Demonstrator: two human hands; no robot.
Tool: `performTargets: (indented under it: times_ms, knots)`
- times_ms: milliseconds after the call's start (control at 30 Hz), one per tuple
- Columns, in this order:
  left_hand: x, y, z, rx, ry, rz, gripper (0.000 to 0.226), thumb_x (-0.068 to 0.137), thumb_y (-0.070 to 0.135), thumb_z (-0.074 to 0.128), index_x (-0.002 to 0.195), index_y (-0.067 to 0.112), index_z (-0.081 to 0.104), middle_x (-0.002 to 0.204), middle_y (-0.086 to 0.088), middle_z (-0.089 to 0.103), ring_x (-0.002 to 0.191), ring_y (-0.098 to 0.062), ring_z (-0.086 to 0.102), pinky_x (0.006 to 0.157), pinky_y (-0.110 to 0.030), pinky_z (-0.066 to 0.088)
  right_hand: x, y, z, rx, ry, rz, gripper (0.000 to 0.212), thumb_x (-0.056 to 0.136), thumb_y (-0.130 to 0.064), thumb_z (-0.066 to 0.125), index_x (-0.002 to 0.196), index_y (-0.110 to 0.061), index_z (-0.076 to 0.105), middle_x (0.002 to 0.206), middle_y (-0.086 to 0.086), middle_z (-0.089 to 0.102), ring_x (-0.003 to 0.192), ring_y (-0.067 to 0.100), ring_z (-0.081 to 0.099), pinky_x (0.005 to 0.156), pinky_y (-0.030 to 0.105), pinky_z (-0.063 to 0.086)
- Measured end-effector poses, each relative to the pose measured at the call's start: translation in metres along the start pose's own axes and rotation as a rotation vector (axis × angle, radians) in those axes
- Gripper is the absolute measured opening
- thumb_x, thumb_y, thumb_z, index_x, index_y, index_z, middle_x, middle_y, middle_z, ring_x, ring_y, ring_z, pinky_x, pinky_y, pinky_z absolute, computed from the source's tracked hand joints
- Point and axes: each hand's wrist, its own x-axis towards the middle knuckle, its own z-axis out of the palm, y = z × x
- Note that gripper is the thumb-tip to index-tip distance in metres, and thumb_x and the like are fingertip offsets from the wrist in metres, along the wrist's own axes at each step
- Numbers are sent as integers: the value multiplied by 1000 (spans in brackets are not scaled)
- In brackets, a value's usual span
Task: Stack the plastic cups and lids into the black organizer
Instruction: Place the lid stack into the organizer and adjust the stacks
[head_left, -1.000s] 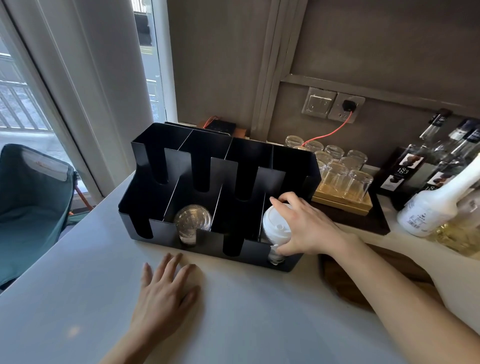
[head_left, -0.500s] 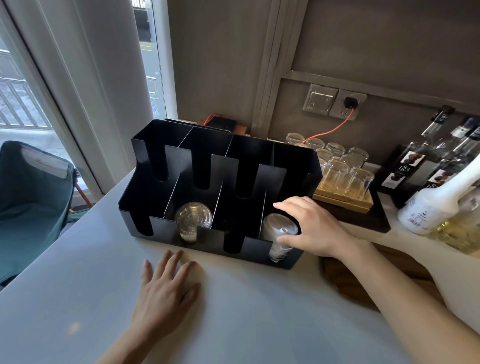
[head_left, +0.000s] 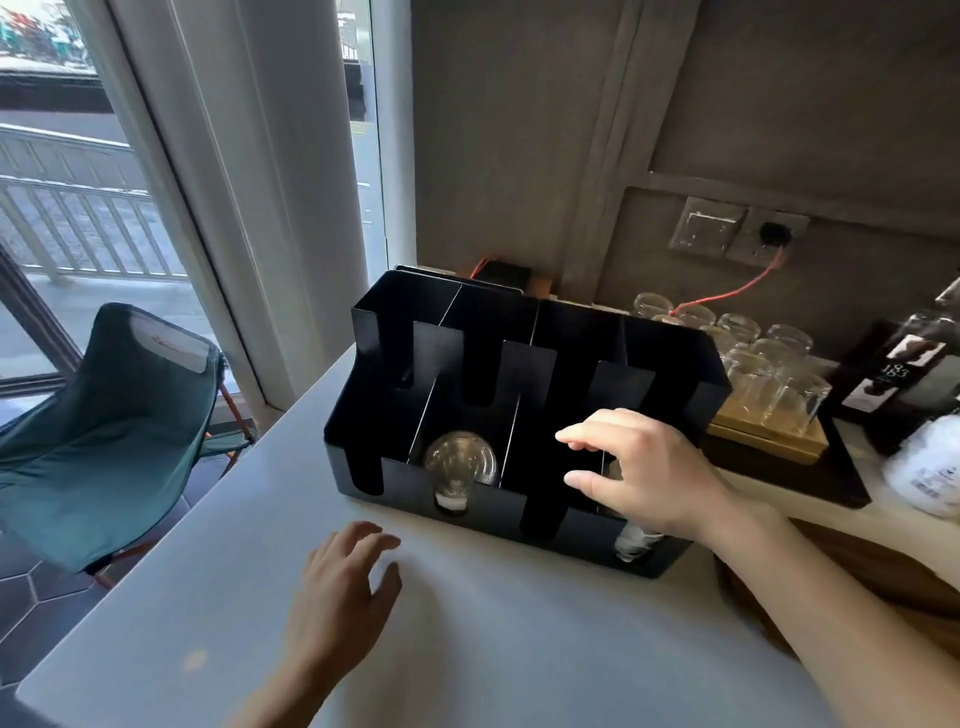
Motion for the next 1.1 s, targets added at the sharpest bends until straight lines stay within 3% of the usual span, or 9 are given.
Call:
performTargets:
  times_ms: [300, 533, 867, 1033, 1100]
  knots:
    - [32, -64, -18, 214, -24, -38, 41, 84, 45, 45, 101, 20, 73, 105, -6, 66, 92, -35, 62, 78, -42, 48, 65, -54, 36, 6, -111, -15, 27, 88, -33, 68, 113, -25, 70, 98, -10, 67, 90, 8, 59, 80, 29, 51]
    - [24, -78, -16, 135, -11, 24, 29, 82, 45, 53, 99, 27, 68, 112, -1, 60, 95, -31, 53, 85, -38, 37, 91, -66, 74, -200, -317, 49, 30, 94, -38, 52, 117, -23, 63, 108, -4, 61, 102, 19, 58, 84, 38, 53]
    - [26, -79, -16, 74, 9, 26, 28, 82, 43, 52, 93, 26, 71, 109, -1, 64, 101, -30, 56, 93, -47, 40, 87, -76, 85, -270, -305, 141, 39, 88, -47, 59, 115, -19, 65, 111, -5, 57, 100, 16, 50, 80, 34, 53]
    - [34, -50, -32, -68, 177, 110, 27, 83, 35, 57, 96, 18, 73, 98, -4, 65, 90, -32, 63, 76, -40, 45, 84, -82, 91, -376, -326, 119, 53, 81, -63, 59, 106, -17, 64, 105, -2, 56, 93, 20, 50, 83, 32, 45]
    - [46, -27, -42, -73, 260, 202, 27, 84, 32, 61, 100, 14, 72, 102, -10, 65, 94, -34, 60, 77, -43, 46, 84, -84, 93, -416, -332, 110, 52, 81, -62, 60, 105, -16, 65, 103, 0, 56, 93, 21, 50, 87, 33, 41]
